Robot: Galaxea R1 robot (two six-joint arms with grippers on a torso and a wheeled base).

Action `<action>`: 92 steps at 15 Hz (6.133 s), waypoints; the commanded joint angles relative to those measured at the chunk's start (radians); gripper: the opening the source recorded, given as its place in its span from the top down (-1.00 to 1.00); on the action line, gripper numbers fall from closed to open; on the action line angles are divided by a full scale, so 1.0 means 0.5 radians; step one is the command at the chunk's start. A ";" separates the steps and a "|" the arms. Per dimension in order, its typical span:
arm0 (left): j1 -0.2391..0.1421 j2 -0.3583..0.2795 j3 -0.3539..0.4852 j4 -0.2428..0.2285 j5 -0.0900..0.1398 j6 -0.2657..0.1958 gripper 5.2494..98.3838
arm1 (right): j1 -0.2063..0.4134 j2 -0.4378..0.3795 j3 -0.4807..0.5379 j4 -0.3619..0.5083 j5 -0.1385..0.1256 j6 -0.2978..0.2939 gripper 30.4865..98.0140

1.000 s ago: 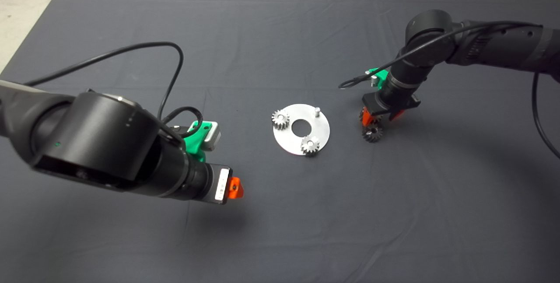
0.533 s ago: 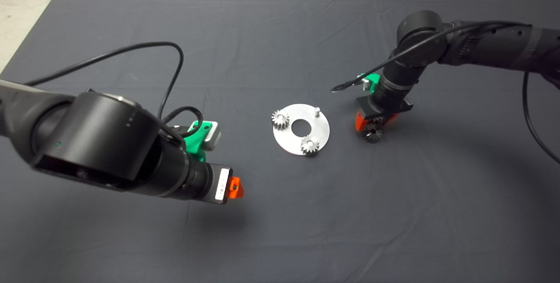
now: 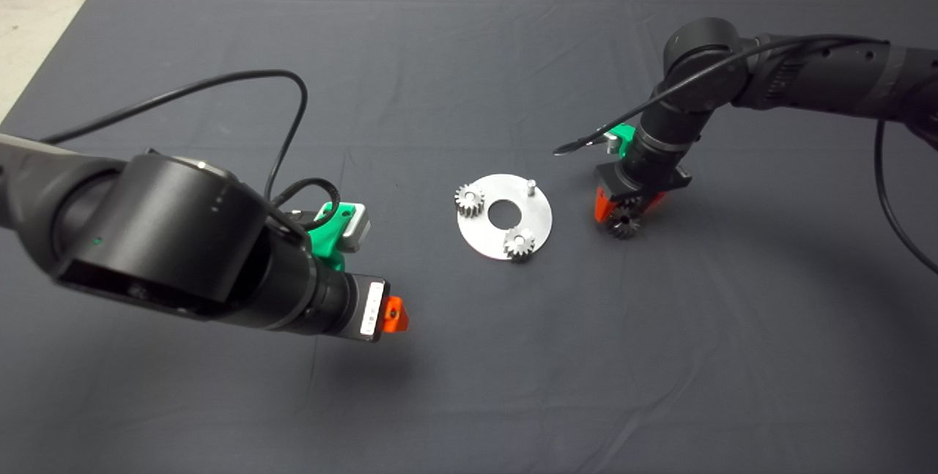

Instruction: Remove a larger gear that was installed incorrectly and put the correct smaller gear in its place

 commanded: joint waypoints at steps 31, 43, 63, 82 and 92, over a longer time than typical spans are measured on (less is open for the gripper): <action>-0.005 -0.007 0.011 0.020 0.032 0.009 -0.87 | 0.037 -0.028 0.128 0.076 -0.256 0.047 0.08; -0.005 -0.007 0.020 0.020 0.032 0.009 -0.87 | -0.031 -0.101 0.085 0.076 -0.262 0.013 0.08; -0.005 0.002 0.008 0.042 0.032 0.009 -0.87 | -0.034 -0.089 0.263 -0.132 -0.262 0.044 0.08; -0.005 0.002 0.005 0.045 0.032 0.009 -0.87 | -0.110 -0.049 0.272 -0.452 -0.262 0.044 0.08; -0.005 0.002 0.005 0.045 0.032 0.009 -0.87 | -0.111 -0.040 0.278 -0.452 -0.262 0.046 0.08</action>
